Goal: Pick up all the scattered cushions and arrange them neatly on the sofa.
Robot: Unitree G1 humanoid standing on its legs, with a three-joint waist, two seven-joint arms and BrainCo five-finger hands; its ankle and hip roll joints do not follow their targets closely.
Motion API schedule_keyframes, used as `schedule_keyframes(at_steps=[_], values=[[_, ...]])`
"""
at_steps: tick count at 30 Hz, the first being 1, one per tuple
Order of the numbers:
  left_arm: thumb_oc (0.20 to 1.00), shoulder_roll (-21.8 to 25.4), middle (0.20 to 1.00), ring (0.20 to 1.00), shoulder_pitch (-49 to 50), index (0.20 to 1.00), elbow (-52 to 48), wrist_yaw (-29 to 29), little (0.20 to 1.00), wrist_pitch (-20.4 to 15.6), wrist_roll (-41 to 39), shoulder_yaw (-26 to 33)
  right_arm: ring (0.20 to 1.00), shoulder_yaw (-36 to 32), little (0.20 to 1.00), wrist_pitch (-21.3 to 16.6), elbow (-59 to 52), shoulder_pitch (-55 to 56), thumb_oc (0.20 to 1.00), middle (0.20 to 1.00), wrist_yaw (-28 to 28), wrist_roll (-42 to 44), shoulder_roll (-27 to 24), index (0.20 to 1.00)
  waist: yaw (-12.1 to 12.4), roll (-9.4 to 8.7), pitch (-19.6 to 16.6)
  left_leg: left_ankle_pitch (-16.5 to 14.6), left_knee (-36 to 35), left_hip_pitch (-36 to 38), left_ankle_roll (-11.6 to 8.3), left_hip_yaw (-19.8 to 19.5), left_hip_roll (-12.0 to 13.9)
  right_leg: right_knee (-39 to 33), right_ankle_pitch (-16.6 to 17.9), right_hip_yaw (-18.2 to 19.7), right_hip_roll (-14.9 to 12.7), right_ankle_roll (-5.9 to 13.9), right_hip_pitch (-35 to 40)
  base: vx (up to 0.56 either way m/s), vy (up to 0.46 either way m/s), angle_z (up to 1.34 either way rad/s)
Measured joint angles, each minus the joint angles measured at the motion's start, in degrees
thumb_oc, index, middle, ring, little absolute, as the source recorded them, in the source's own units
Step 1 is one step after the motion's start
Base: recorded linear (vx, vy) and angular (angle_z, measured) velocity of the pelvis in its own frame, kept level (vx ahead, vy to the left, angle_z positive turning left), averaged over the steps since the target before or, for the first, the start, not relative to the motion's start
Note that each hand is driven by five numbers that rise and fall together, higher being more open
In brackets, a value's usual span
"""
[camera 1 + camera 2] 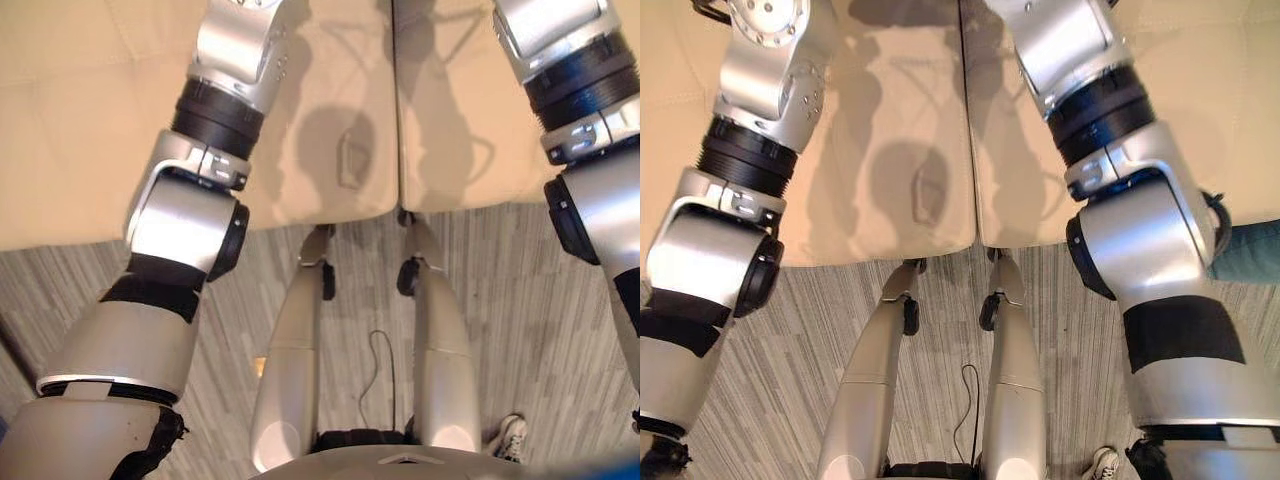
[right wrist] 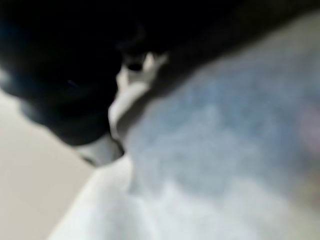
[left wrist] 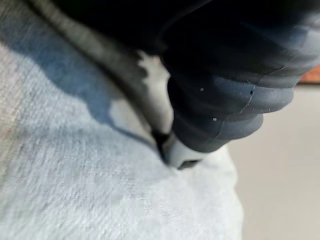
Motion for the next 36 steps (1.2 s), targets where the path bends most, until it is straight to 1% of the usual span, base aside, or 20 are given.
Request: schedule_keyframes(at_steps=[2,4,5,6,9,10,11,12,13,14,15,17,26,27,30,33,36], values=[[0.2,0.34,0.2,0.2,-1.43,0.2,1.51,-0.04,0.2,-0.02,-1.31,-1.81,0.2,2.68,0.2,0.24,1.63,-0.96,0.2,0.2,-0.01,0.36,-1.42,0.2,0.09,0.02,0.02,1.17,-1.77,0.07,-0.14,-0.35,-0.1,-1.22,0.72,-0.4,0.07,-0.01,0.02,0.0,0.009,0.1],[0.2,0.22,0.2,0.2,-1.49,0.2,2.96,-0.32,0.2,-0.01,-1.89,-3.08,0.2,4.71,0.2,0.4,4.63,-1.32,0.2,0.2,0.07,1.65,-1.42,0.2,0.09,0.01,0.02,1.87,-3.36,0.16,-0.63,-1.05,-0.29,-2.05,0.95,-0.76,0.16,-0.11,-0.06,0.01,0.021,0.07],[0.479,0.01,0.479,0.479,-1.5,0.479,3.65,-0.87,0.479,-0.01,-3.22,-3.71,0.2,5.83,0.2,0.92,5.29,-1.32,0.2,0.2,0.25,2.48,-1.44,0.2,-0.07,0.01,0.02,2.09,-3.53,-0.09,-0.54,-1.25,-0.26,-2.2,0.98,-0.95,0.21,-0.14,-0.28,0.01,0.01,0.04],[1.0,-0.43,1.0,1.0,-1.5,1.0,4.58,-1.23,1.0,0.02,-4.45,-4.08,0.2,6.11,0.2,1.39,6.0,-1.39,0.2,0.2,0.78,3.53,-1.41,0.2,-0.03,0.01,0.03,2.1,-3.5,-0.28,-0.54,-1.23,-0.25,-2.21,1.0,-0.95,0.21,-0.16,-0.5,0.0,0.0,0.0],[1.0,-0.84,1.0,1.0,-1.48,1.0,6.15,-3.23,1.0,0.29,-8.63,-6.28,0.2,8.38,0.2,2.27,7.99,-1.47,0.2,0.2,2.8,7.13,-1.2,0.2,-0.02,0.01,0.02,2.11,-3.47,-0.52,-0.53,-1.12,-0.28,-2.38,1.15,-0.86,0.2,-0.3,-0.69,0.0,0.0,0.0],[1.0,-0.86,1.0,1.0,-1.49,1.0,6.14,-4.25,1.0,0.67,-9.72,-6.28,0.526,8.85,0.526,2.75,8.19,-1.47,0.526,0.526,3.8,8.41,-1.19,0.526,-0.01,0.01,0.02,2.11,-3.48,-0.73,-0.53,-1.08,-0.27,-2.48,1.26,-0.84,0.22,-0.3,-0.89,0.0,0.0,0.0],[1.0,-0.82,1.0,1.0,-1.48,1.0,6.14,-4.82,1.0,0.72,-10.31,-6.29,0.598,8.97,0.598,2.9,8.21,-1.47,0.598,0.598,4.23,9.03,-1.19,0.598,0.03,0.01,0.02,2.11,-3.49,-0.87,-0.53,-1.03,-0.27,-2.47,1.28,-0.81,0.22,-0.33,-1.07,0.0,0.0,0.0],[1.0,-0.82,1.0,1.0,-1.41,1.0,6.15,-5.29,1.0,0.94,-10.91,-6.29,0.79,9.72,0.79,3.02,8.71,-1.51,0.79,0.79,5.12,10.15,-1.23,0.79,0.12,0.02,0.03,2.11,-3.53,-1.03,-0.53,-0.93,-0.27,-2.49,1.31,-0.7,0.22,-0.34,-1.27,0.0,0.0,0.0],[1.0,-0.74,1.0,1.0,-1.4,1.0,6.17,-5.33,1.0,1.1,-11.24,-6.29,0.859,10.56,0.859,3.36,8.83,-1.48,0.859,0.859,5.93,11.08,-1.2,0.859,0.08,0.03,0.04,2.11,-3.58,-1.05,-0.53,-0.88,-0.27,-2.5,1.32,-0.65,0.23,-0.32,-1.31,0.0,0.0,0.0],[1.0,-0.66,1.0,1.0,-1.41,1.0,6.16,-5.61,1.0,1.11,-12.14,-6.33,0.9,11.13,0.9,3.63,8.87,-1.46,0.9,0.9,6.68,11.72,-1.18,0.9,0.09,0.04,0.04,2.11,-3.6,-1.05,-0.53,-0.8,-0.26,-2.53,1.34,-0.6,0.23,-0.31,-1.33,0.0,0.0,0.0],[1.0,-0.45,1.0,1.0,-1.41,1.0,6.16,-6.22,1.0,1.14,-12.85,-6.29,1.0,11.54,1.0,3.76,8.93,-1.4,1.0,1.0,7.62,12.88,-1.1,1.0,0.11,0.04,0.04,2.11,-3.6,-1.04,-0.54,-0.66,-0.25,-2.55,1.34,-0.52,0.23,-0.3,-1.33,0.0,0.0,0.0],[1.0,-0.28,1.0,1.0,-1.28,1.0,6.16,-7.19,1.0,1.14,-13.01,-6.31,1.0,12.51,1.0,4.03,8.92,-1.27,1.0,1.0,8.33,13.19,-1.08,1.0,0.1,0.04,0.05,2.1,-3.58,-1.02,-0.54,-0.6,-0.25,-2.55,1.35,-0.47,0.24,-0.29,-1.34,0.0,0.0,0.0],[1.0,-0.51,1.0,1.0,-0.1,1.0,6.13,-8.19,1.0,1.12,-13.13,-6.69,1.0,12.47,1.0,4.35,8.98,-0.1,1.0,1.0,10.28,13.22,-0.69,1.0,0.22,0.05,0.05,2.14,-3.23,-0.64,-0.56,-0.34,-0.26,-2.13,1.53,-0.21,0.21,-0.3,-1.14,0.0,0.0,0.0],[1.0,-0.6,1.0,1.0,1.05,1.0,6.13,-9.18,1.0,1.12,-13.09,-6.72,1.0,12.44,1.0,4.42,9.12,0.49,1.0,1.0,10.86,13.34,-0.57,1.0,0.26,0.05,0.06,2.15,-3.15,-0.27,-0.56,-0.29,-0.25,-1.93,1.94,-0.18,0.21,-0.69,-0.85,0.0,0.0,0.0],[1.0,-0.52,1.0,1.0,3.16,1.0,6.12,-9.75,1.0,1.16,-13.08,-6.68,1.0,12.49,1.0,4.97,9.24,1.16,1.0,1.0,11.98,13.36,-0.55,1.0,0.23,0.05,0.06,2.12,-3.17,0.21,-0.59,-0.07,-0.26,-1.91,1.92,-0.01,0.18,-0.67,-0.4,0.0,0.0,0.0],[1.0,-0.2,1.0,1.0,5.28,1.0,5.99,-10.2,1.0,1.17,-13.03,-6.65,1.0,12.44,1.0,5.01,9.32,1.47,1.0,1.0,12.25,13.33,-0.41,1.0,0.11,0.05,0.06,1.95,-3.21,0.11,-0.85,0.02,-0.26,-2.3,1.65,0.04,0.2,-0.07,-0.42,0.0,0.0,0.0],[1.0,-0.03,1.0,1.0,6.51,1.0,5.99,-10.53,1.0,1.19,-12.91,-6.55,1.0,12.42,1.0,5.01,9.67,1.96,1.0,1.0,12.63,13.28,-0.31,1.0,0.05,0.05,0.06,1.94,-3.21,0.06,-0.88,0.1,-0.24,-2.54,1.75,0.08,0.22,0.07,-0.42,-0.03,0.002,0.0]])
